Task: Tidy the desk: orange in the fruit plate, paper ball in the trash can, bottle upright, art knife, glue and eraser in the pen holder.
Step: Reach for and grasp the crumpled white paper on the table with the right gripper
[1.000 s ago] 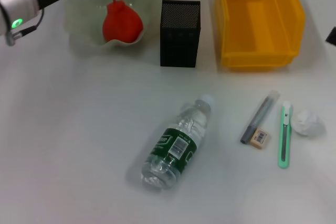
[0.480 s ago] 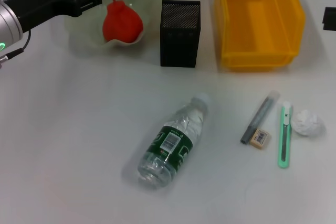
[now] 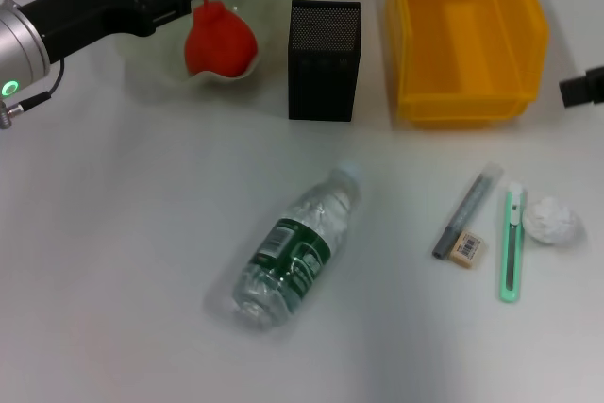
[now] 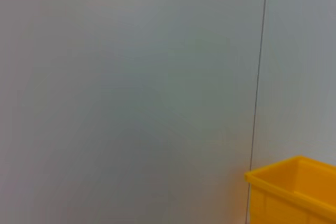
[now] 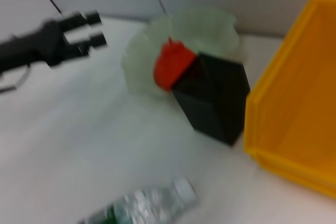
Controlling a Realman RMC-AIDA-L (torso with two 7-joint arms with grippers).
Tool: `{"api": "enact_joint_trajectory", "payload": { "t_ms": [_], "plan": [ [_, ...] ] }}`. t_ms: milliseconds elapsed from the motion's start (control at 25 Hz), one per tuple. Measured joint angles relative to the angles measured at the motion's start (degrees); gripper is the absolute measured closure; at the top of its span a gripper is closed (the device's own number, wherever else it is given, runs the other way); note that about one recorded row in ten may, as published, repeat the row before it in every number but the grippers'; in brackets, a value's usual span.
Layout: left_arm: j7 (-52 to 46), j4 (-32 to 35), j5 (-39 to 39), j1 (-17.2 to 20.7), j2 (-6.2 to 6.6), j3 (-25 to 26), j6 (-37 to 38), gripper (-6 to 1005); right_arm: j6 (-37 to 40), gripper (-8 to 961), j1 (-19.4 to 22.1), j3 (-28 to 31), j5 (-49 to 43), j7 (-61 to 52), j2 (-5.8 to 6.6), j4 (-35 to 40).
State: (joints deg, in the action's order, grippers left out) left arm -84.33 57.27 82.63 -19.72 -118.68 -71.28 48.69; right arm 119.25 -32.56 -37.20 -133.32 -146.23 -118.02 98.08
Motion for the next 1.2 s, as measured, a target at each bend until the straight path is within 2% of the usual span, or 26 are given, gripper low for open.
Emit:
{"api": "enact_joint_trajectory", "payload": {
  "t_ms": [120, 360, 520, 800, 1200],
  "plan": [
    [0.2, -0.7, 0.0, -0.2, -0.08, 0.0, 0.0, 227, -0.2, 415, -0.1, -3.1, -2.9, -1.3, -0.36, -0.5],
    [0.3, -1.7, -0.1, -0.1, -0.14, 0.0, 0.0, 227, -2.7, 335, 0.4, -3.8, -5.1, -1.3, -0.73, -10.2],
    [0.3, -1.9, -0.1, -0.1, -0.15, 0.0, 0.2, 227, -5.9, 277, 0.5, -6.3, -11.6, -0.2, -0.66, -15.0],
    [0.0, -2.0, -0.2, 0.1, -0.23, -0.1, 0.5, 228, -9.2, 201, 1.5, -12.5, -19.6, -0.4, -0.96, -14.6],
    [0.4, -3.7, -1.9, 0.5, -0.17, -0.1, 0.5, 228, -14.5, 200, 1.2, -16.9, -21.6, -0.6, -1.06, -18.1]
  ]
}}
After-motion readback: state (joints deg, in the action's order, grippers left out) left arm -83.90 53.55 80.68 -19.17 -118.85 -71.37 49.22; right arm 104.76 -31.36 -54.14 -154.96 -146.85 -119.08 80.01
